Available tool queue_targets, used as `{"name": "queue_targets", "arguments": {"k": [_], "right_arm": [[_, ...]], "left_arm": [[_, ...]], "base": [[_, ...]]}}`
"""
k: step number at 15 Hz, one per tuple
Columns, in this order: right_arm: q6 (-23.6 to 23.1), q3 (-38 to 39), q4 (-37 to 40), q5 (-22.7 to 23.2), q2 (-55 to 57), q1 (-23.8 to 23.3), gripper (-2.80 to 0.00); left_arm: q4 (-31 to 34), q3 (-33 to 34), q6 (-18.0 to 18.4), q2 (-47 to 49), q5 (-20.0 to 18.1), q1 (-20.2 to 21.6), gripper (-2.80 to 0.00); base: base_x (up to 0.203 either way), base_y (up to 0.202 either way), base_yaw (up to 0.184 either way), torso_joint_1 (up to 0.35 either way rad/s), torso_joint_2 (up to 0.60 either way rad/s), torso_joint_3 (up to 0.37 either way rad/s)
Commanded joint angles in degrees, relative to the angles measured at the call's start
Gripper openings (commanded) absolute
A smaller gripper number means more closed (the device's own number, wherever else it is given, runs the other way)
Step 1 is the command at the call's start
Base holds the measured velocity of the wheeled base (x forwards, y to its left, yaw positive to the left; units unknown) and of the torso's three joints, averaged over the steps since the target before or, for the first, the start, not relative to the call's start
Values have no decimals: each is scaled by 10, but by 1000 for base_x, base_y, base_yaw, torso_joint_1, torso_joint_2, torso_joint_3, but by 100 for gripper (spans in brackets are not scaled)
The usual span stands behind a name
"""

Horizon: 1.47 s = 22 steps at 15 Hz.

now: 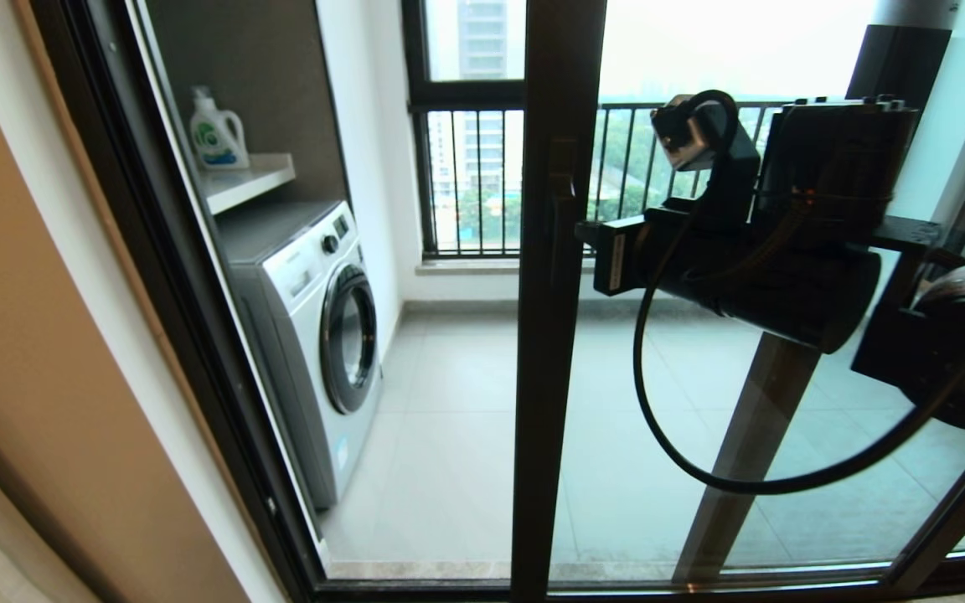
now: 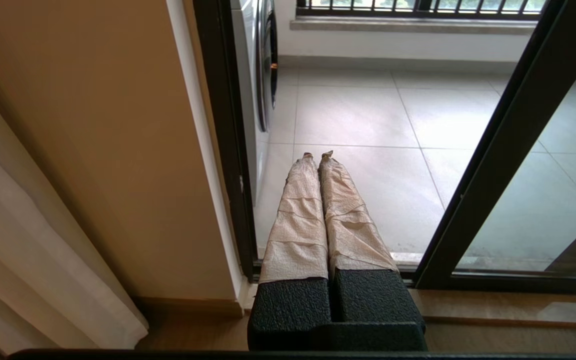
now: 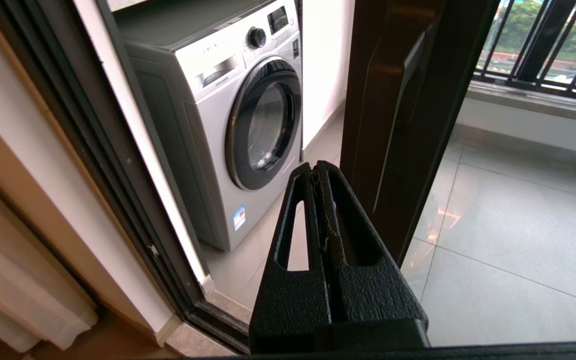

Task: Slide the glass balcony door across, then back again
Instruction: Open the slid door

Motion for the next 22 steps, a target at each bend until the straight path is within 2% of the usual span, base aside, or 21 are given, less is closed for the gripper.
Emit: {"name": "queue_targets", "arguments": {"k": [1, 3, 7, 13, 16, 22], "right_arm": [[0, -38, -2, -4, 51, -1, -280], [0, -88, 0, -7, 88, -8, -280], [-2, -214, 14, -40, 170, -17, -280], [-3, -226, 26, -43, 210, -18, -280], [1, -263, 26, -51, 228, -35, -280], [2, -259, 22, -52, 232, -66, -280]], "left_arm": [[0, 0, 0, 1, 0, 0, -280], [0, 0, 0, 1, 1, 0, -280], [0, 0, 0, 1, 0, 0, -280], [0, 0, 0, 1, 0, 0, -280], [0, 0, 0, 1, 0, 0, -280], [0, 0, 0, 1, 0, 0, -280]], "base": [[0, 0, 0, 0, 0, 0], [0, 0, 0, 0, 0, 0], [0, 0, 0, 0, 0, 0], [0, 0, 0, 0, 0, 0], [0, 0, 0, 0, 0, 0], [0, 0, 0, 0, 0, 0]]}}
